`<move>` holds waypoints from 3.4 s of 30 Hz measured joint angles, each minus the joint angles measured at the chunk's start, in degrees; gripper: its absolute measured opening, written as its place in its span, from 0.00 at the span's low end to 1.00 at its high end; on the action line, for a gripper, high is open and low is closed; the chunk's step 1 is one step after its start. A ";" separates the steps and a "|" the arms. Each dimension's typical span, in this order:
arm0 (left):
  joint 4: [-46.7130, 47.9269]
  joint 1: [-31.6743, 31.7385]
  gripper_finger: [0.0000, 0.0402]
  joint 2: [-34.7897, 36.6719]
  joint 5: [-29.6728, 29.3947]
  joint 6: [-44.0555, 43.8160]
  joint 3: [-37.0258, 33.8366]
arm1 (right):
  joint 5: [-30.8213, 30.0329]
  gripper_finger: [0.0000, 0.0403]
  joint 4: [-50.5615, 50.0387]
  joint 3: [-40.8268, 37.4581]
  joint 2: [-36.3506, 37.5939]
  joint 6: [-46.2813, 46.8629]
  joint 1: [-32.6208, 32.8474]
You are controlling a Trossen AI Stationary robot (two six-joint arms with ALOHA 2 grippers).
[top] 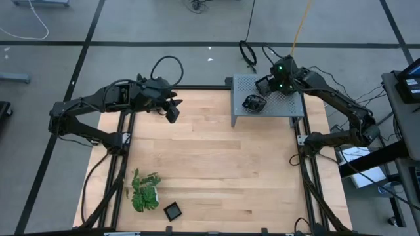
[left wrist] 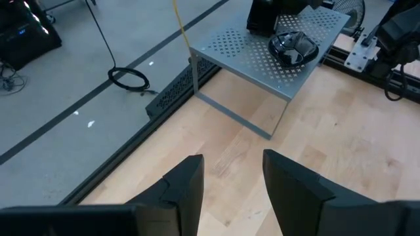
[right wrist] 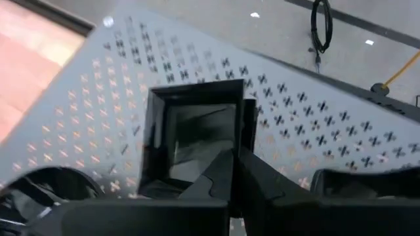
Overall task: Pick & Place Mini shaped plates
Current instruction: Stack the square plate on top of the other square plates, then stack the leaf-shaped plate on top of the other leaf-shaped plates
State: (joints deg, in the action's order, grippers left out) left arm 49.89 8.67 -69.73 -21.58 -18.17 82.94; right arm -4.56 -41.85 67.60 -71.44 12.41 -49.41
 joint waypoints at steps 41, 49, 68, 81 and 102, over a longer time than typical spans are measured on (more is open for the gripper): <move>5.72 3.45 0.40 -0.67 -1.83 -10.13 -9.24 | 0.15 0.36 12.88 -3.70 16.41 -10.38 0.02; 8.59 11.09 0.40 -1.63 0.11 -23.99 -22.22 | 0.15 0.36 15.11 -3.68 20.15 -13.34 0.02; -3.81 25.59 0.40 -1.55 -1.56 -26.50 -40.41 | 0.15 0.36 15.09 -3.66 20.98 -15.09 0.02; -9.68 26.36 0.40 -1.53 0.30 8.30 -41.31 | 0.15 0.36 15.08 -3.63 20.67 -17.69 0.02; -20.70 31.06 0.40 -17.59 2.14 -12.82 -41.33 | 0.17 0.35 17.20 -3.61 18.67 -17.65 0.02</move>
State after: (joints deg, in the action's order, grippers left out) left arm 29.19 39.72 -87.33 -19.44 -31.00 41.60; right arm -4.39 -24.66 63.99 -52.77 -5.23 -49.39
